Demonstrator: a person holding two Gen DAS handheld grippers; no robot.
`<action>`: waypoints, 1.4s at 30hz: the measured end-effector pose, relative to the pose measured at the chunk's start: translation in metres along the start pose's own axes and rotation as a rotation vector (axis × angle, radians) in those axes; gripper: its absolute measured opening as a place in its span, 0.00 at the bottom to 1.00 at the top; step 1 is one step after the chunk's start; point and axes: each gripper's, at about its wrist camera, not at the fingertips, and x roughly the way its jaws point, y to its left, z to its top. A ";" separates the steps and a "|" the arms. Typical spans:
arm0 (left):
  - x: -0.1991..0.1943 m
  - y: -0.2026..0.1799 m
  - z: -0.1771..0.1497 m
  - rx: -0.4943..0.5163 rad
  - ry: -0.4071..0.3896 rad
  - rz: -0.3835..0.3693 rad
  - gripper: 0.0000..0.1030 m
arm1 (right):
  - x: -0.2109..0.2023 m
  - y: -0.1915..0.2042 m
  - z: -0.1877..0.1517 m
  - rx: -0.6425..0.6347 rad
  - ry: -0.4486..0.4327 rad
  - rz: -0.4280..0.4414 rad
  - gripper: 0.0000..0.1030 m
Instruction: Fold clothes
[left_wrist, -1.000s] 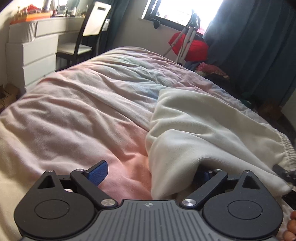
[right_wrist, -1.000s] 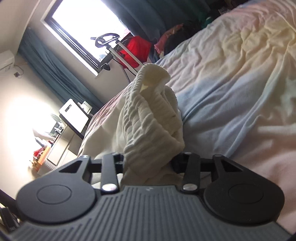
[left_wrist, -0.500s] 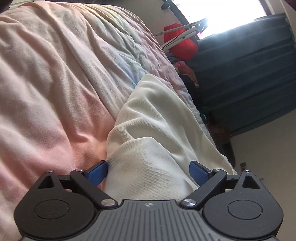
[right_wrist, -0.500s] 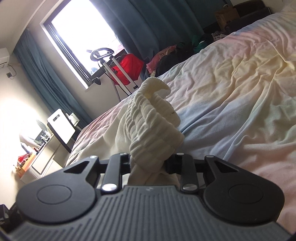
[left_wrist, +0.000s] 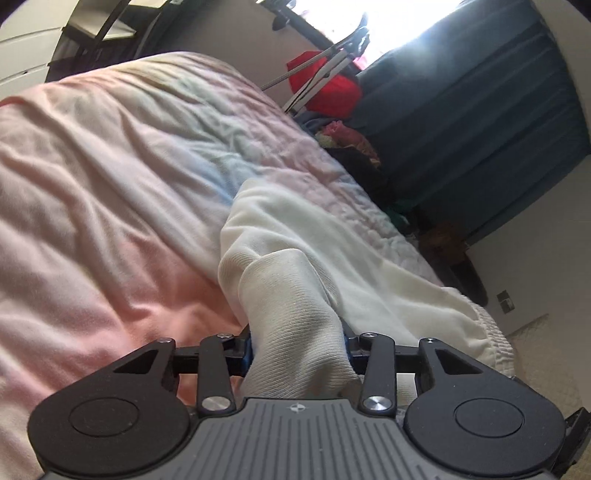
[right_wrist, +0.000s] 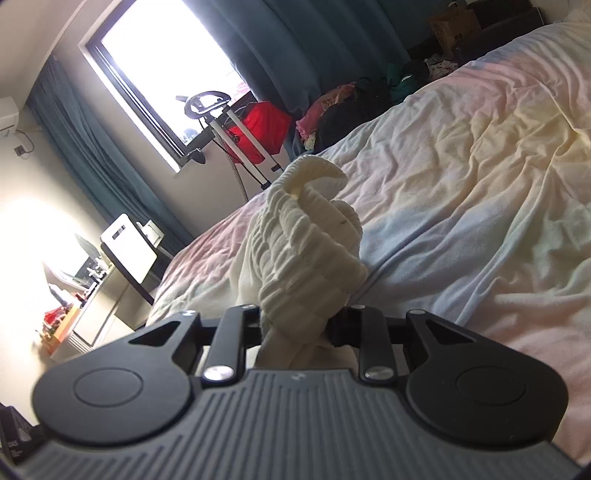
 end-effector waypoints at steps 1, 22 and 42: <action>-0.003 -0.012 0.005 -0.009 -0.009 -0.029 0.40 | -0.005 0.001 0.011 0.004 -0.012 0.007 0.26; 0.423 -0.358 -0.001 0.355 0.114 -0.115 0.38 | 0.025 -0.221 0.293 0.179 -0.189 -0.447 0.26; 0.351 -0.328 -0.079 0.822 0.202 0.012 0.86 | -0.010 -0.230 0.162 0.347 -0.011 -0.618 0.53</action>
